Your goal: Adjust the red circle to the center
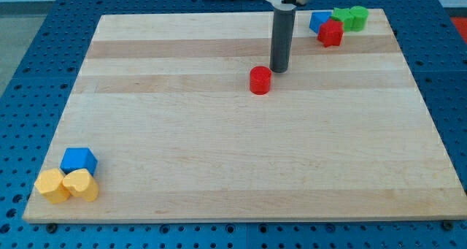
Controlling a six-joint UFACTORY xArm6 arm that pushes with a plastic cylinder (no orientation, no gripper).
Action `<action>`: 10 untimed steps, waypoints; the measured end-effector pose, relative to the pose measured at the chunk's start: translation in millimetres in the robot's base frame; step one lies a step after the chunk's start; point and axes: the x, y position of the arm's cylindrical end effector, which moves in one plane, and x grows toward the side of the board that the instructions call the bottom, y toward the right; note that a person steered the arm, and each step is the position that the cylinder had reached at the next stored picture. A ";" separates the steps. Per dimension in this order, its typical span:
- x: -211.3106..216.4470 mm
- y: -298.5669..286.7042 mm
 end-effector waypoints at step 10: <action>65.7 -108.3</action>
